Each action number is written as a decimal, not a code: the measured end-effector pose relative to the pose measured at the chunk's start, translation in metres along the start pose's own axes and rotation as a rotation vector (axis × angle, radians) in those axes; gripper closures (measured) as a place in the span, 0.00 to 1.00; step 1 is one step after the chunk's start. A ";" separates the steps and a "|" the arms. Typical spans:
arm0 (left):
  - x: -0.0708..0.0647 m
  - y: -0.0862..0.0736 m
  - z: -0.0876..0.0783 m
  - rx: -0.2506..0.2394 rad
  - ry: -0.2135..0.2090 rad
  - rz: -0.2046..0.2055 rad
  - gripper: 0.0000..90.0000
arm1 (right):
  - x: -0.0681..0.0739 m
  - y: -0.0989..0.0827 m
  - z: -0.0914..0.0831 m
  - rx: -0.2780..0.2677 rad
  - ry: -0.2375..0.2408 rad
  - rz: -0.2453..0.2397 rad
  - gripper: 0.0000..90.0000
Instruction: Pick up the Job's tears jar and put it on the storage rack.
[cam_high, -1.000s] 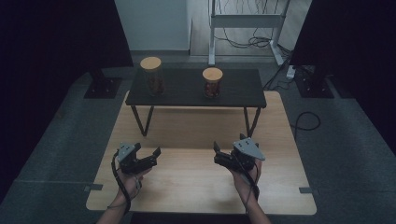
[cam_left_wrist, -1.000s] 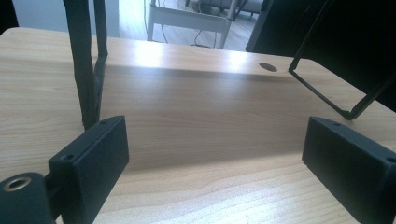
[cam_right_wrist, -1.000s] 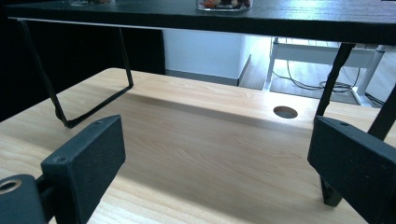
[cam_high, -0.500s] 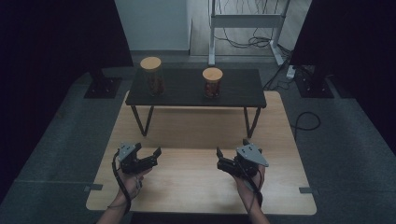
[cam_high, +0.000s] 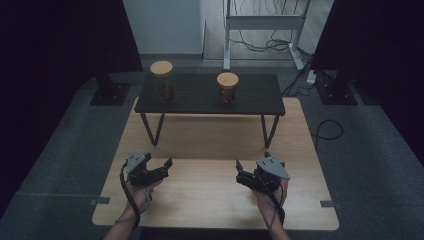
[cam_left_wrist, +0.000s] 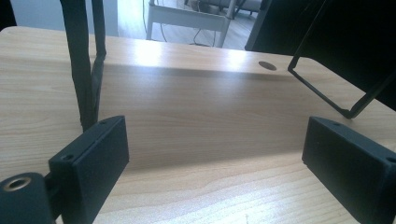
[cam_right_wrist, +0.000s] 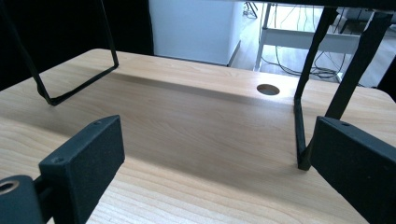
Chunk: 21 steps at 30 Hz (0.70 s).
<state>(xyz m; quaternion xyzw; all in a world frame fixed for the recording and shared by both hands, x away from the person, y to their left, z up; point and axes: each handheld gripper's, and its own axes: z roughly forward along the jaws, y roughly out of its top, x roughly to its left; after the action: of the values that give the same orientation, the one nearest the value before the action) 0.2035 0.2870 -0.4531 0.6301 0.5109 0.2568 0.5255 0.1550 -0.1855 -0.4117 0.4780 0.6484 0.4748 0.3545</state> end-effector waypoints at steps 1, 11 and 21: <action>0.000 0.000 0.000 0.000 0.000 0.001 0.08 | 0.000 0.000 0.000 0.002 -0.001 0.000 0.03; 0.000 0.000 0.000 0.001 0.000 0.001 0.08 | -0.002 -0.002 -0.002 0.019 -0.022 0.013 0.02; 0.000 0.000 0.000 0.005 -0.001 0.001 0.08 | -0.005 -0.006 -0.005 0.045 -0.040 0.028 0.02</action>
<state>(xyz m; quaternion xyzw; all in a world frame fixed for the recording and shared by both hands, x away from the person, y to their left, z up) 0.2041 0.2871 -0.4528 0.6317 0.5108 0.2556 0.5241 0.1502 -0.1926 -0.4155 0.5042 0.6451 0.4552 0.3499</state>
